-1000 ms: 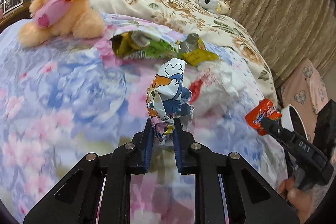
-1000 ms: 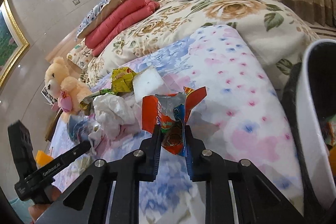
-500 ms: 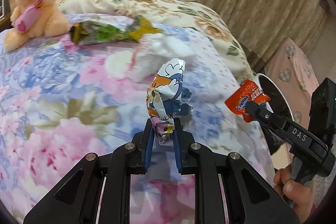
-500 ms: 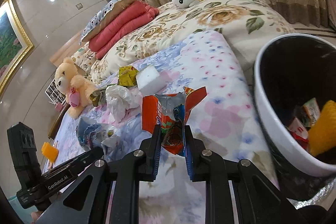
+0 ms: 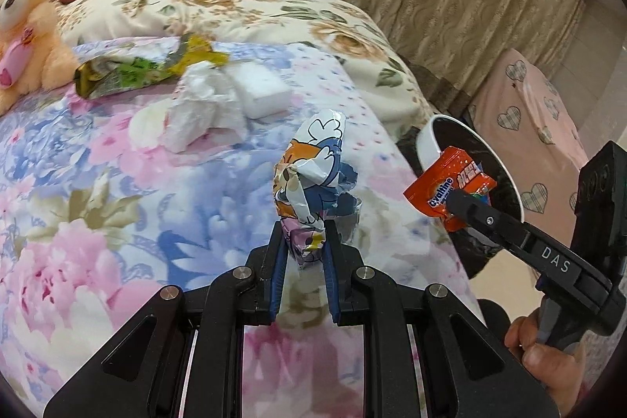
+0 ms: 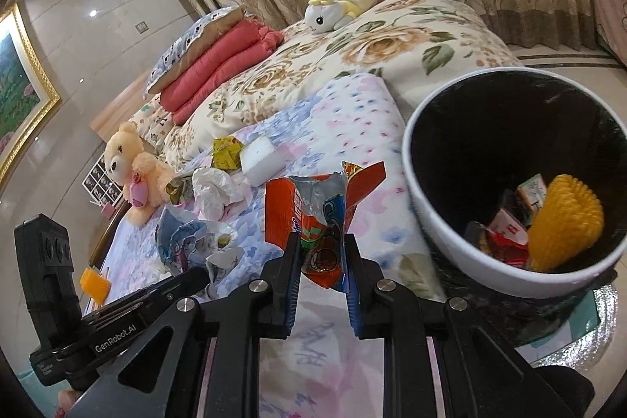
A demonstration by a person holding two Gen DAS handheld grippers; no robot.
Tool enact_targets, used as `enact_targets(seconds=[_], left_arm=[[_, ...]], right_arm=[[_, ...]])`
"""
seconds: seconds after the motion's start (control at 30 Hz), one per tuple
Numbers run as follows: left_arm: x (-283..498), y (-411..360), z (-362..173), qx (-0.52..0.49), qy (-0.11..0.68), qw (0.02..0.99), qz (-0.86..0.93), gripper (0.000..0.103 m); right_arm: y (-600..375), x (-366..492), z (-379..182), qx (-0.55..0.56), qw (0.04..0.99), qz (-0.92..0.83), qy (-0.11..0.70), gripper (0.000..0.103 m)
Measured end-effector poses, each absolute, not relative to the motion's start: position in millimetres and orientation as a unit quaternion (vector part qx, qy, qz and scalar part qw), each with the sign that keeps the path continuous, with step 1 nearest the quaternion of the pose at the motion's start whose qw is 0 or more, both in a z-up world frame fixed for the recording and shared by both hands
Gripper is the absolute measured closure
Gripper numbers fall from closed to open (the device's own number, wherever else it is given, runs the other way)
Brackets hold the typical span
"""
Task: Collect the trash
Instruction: 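Carry both wrappers over the bin and open both tools to drop them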
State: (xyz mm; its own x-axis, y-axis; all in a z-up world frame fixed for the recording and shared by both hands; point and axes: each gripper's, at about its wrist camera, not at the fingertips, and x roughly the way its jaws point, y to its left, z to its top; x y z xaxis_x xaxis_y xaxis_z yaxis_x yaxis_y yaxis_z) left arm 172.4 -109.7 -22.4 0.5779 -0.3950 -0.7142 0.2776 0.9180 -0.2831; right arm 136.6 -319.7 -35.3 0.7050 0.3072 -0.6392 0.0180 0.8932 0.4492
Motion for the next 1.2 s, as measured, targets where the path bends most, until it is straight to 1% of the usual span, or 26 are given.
enact_targets(seconds=[0.43,1.2], left_arm=[[168,-148,-15,-0.049,0.417,0.88,-0.224,0.087],[171,-220,2,-0.015,0.411,0.869,-0.276,0.087]], right_arm=[[-362,116,-20,0.221,0.908,0.04,0.353,0.083],[-426,98,-19,0.242,0.909,-0.02,0.34,0.081]])
